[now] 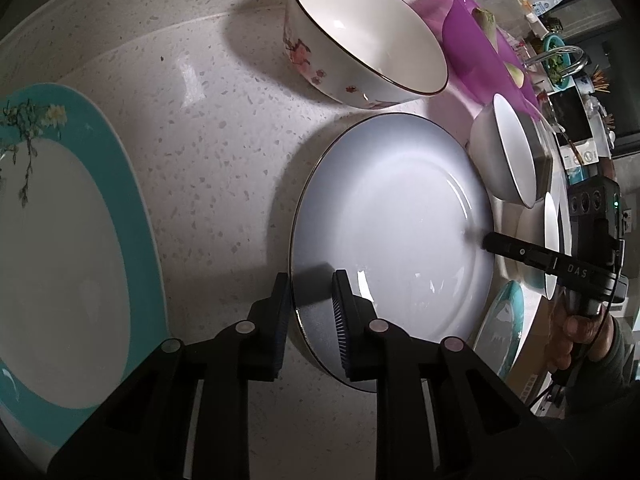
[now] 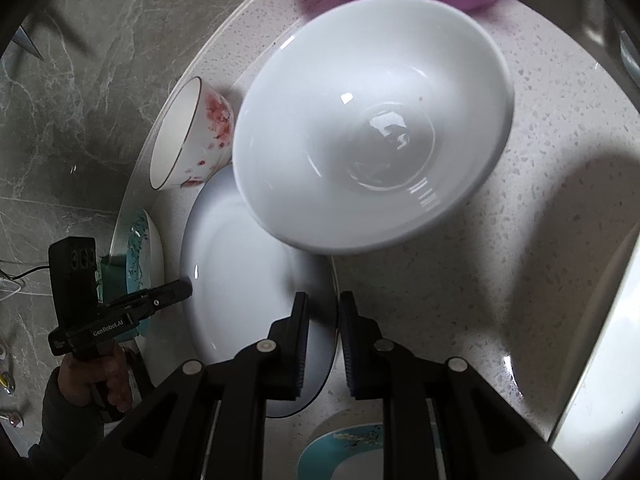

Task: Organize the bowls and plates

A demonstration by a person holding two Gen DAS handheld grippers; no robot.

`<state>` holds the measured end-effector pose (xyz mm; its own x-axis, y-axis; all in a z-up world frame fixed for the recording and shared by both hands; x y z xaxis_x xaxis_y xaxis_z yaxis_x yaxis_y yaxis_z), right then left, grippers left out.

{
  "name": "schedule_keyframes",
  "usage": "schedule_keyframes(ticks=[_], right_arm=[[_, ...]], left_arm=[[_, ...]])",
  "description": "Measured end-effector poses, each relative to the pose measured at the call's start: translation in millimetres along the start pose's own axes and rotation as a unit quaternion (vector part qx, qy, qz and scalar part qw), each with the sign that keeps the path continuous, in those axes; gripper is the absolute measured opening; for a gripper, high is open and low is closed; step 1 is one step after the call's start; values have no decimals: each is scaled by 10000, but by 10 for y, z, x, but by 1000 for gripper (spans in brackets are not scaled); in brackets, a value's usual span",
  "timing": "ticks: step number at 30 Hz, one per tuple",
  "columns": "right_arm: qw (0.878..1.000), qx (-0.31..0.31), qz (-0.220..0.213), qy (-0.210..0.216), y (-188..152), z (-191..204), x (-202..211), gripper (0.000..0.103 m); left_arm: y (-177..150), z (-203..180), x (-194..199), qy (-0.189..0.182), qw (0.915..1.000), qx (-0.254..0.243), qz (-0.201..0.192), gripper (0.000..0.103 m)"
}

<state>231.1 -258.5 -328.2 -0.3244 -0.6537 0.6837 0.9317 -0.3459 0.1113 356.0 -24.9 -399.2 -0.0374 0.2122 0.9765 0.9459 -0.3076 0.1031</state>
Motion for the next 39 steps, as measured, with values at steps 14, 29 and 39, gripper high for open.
schedule_keyframes(ticks=[14,29,39], right_arm=[[10000,36,-43,10,-26,73,85,18],[9993,317,98,174,-256,419,151,18],[9972,634,303,250,-628,751,110,18]], left_arm=[[-42,10,212,0,10000,23,-96,18],[-580,115,688,124,9991,312,-273,18],[-1282,251,1004,214,9969,597,-461,18]])
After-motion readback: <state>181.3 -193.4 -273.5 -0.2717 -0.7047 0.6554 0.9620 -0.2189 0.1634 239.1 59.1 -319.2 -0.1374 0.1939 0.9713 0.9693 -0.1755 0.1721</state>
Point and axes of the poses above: each gripper's, at about its wrist camera, not at the fingertips, and x roughly against the way its jaws point, z to its left, y to its top, the point moved 10 cm from there along -x, roughly the way its jaws point, and after that the axes turned 14 degrees about y, right-handed, at the moved point
